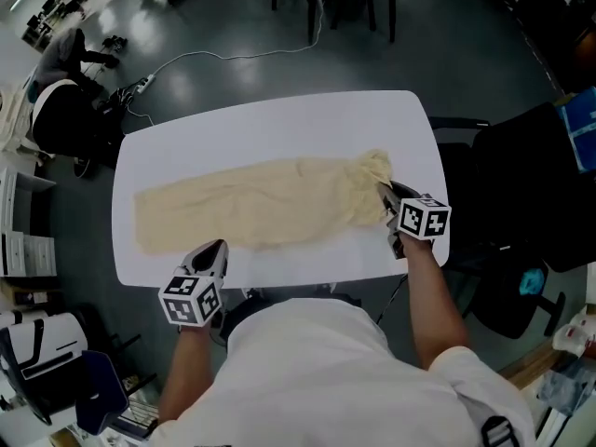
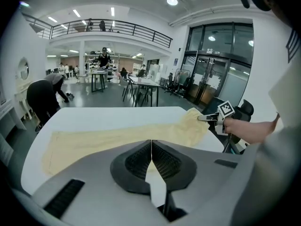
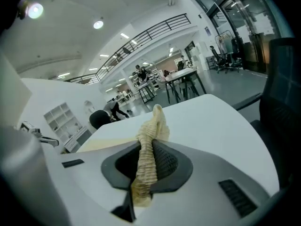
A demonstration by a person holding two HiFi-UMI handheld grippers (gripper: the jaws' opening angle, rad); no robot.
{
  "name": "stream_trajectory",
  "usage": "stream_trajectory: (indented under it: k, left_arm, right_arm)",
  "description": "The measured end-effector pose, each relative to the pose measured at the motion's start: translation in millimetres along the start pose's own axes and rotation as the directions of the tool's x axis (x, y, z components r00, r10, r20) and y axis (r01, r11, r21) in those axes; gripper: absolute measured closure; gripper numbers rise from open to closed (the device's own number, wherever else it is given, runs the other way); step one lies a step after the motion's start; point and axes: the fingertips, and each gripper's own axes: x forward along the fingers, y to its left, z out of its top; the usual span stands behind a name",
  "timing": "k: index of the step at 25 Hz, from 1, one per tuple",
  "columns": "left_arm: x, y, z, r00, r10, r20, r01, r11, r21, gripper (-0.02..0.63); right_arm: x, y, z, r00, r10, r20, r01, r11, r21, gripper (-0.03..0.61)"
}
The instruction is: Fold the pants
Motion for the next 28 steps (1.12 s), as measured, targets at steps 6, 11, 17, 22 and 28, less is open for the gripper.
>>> stream_trajectory:
  k: [6, 11, 17, 22, 28]
  left_arm:
    - [-12.9, 15.0, 0.4, 0.998, -0.028, 0.049, 0.032, 0.997, -0.068, 0.586]
    - [-29.8, 51.0, -1.3, 0.997, -0.029, 0.070, 0.034, 0.997, -0.068, 0.586]
    - [-62.6, 124.8, 4.4, 0.994, -0.023, 0.107, 0.032, 0.997, -0.076, 0.586]
    - [-81.0, 198.3, -2.1, 0.993, 0.023, 0.116, -0.016, 0.998, -0.066, 0.586]
    - [-108.8, 273.2, -11.1, 0.990, 0.033, 0.134, -0.029, 0.999, -0.033, 0.586]
  right_arm:
    - [25.6, 100.5, 12.6, 0.984, 0.175, 0.022, -0.175, 0.984, -0.028, 0.522]
    - [37.9, 175.9, 11.8, 0.968, 0.250, 0.022, -0.248, 0.967, -0.056, 0.522]
    - [61.2, 242.5, 12.1, 0.972, 0.227, 0.050, -0.226, 0.973, -0.040, 0.522]
    - [82.8, 295.8, 7.0, 0.978, 0.203, 0.041, -0.201, 0.978, -0.049, 0.522]
    - [116.2, 369.4, -2.2, 0.984, 0.169, 0.045, -0.166, 0.984, -0.063, 0.522]
